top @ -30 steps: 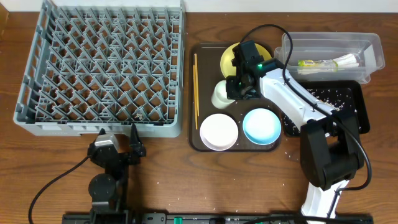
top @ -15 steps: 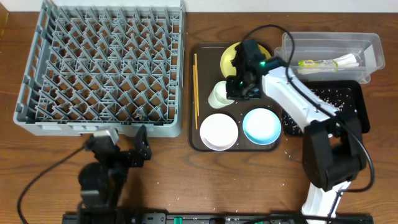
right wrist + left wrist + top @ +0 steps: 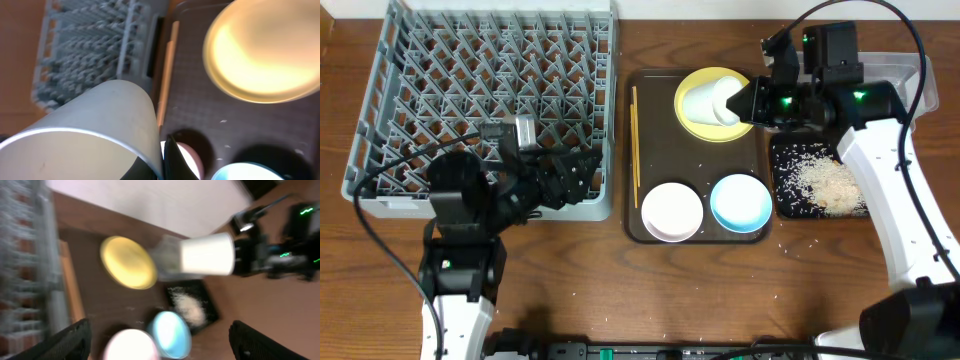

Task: Sort waste into correct bins and load items into the dishwasher
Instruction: 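Lift the cup toward the left gripper and hand it over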

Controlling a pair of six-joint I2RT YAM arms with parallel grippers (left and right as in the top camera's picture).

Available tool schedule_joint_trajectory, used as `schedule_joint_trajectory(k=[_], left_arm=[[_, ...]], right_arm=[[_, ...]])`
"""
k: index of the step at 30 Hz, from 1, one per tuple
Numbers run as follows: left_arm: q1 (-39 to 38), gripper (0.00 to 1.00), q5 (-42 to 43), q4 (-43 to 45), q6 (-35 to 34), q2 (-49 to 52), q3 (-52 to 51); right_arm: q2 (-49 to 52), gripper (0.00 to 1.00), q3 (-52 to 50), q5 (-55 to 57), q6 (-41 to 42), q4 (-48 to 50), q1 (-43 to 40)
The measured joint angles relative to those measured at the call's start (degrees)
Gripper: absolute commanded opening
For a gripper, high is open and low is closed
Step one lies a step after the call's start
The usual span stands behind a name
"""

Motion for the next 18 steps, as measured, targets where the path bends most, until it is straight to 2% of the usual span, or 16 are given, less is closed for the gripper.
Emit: schedule_joint_trajectory(k=[2, 7, 10, 13, 18], left_arm=[[0.0, 0.89, 2.7, 1.4, -6.7, 1.4, 0.0], [0.0, 0.89, 7.8, 1.6, -29.0, 3.1, 0.0], [0.0, 0.89, 9.8, 1.6, -37.9, 3.2, 0.0], [0.0, 0.89, 12.0, 1.6, -41.3, 3.2, 0.0], [0.0, 0.89, 17.4, 2.3, -39.2, 5.4, 0.0]], right_arm=[[1.0, 0.01, 0.0, -4.8, -1.3, -0.1, -0.7], [3.9, 0.01, -0.1, -15.9, -5.4, 0.2, -0.8], [4.6, 0.01, -0.1, -21.4, -7.9, 0.3, -0.5], [4.9, 0.01, -0.1, -26.0, -10.2, 0.5, 0.0], [5.2, 0.01, -0.2, -31.6, -13.4, 1.4, 2.2]])
